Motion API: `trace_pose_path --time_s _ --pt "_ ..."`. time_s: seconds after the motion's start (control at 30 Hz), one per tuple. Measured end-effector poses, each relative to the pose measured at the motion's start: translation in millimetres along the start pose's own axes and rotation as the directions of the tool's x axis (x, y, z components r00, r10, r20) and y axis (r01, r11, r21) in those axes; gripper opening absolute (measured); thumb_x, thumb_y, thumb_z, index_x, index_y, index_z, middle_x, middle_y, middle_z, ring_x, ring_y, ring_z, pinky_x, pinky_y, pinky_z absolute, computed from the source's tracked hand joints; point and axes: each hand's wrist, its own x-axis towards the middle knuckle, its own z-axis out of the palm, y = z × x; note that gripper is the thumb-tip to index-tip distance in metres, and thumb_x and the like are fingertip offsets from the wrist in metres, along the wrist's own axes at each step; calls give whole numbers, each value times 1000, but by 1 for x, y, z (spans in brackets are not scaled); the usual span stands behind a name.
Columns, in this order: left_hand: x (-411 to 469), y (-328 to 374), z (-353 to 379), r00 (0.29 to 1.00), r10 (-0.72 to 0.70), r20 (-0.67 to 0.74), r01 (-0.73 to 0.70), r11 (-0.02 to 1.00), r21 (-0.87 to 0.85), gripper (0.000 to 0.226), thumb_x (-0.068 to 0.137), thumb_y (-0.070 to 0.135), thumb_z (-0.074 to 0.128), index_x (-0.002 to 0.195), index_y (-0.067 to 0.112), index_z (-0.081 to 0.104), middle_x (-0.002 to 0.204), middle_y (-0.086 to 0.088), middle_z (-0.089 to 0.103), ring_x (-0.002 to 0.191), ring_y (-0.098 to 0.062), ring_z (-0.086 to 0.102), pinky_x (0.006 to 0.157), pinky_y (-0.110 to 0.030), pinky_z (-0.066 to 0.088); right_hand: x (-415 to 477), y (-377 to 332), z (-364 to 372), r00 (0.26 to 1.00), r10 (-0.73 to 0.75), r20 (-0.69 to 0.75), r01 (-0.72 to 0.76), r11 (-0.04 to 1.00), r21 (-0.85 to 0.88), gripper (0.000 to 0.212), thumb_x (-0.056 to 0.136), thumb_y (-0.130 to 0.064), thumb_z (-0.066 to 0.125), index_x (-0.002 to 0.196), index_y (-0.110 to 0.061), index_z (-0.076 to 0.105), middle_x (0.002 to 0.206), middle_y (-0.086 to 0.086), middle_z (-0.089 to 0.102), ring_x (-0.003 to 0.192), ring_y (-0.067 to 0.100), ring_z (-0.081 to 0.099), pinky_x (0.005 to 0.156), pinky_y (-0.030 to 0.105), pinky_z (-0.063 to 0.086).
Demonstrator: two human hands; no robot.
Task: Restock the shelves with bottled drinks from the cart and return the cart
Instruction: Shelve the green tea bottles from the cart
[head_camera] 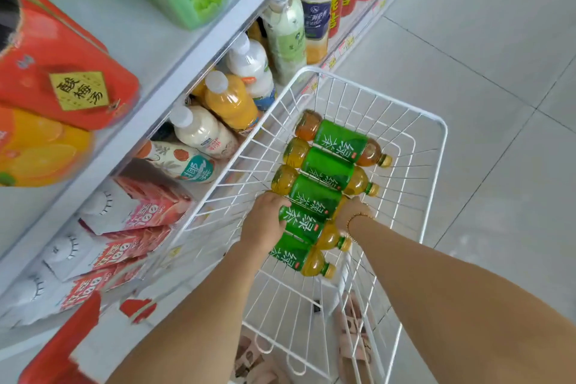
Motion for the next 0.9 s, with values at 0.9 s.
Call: trace_pose_path --time_s 0.9 --pt "-15 62 -153 910 173 376 -2 910 -415 59 66 23 84 117 31 55 113 12 64 106 -9 59 97 -37 47 -167 7 -169 751 -571 -333 657 698 285 14 82 -16 69 96 -13 69 81 4 68 66 10 67 66 27 53"
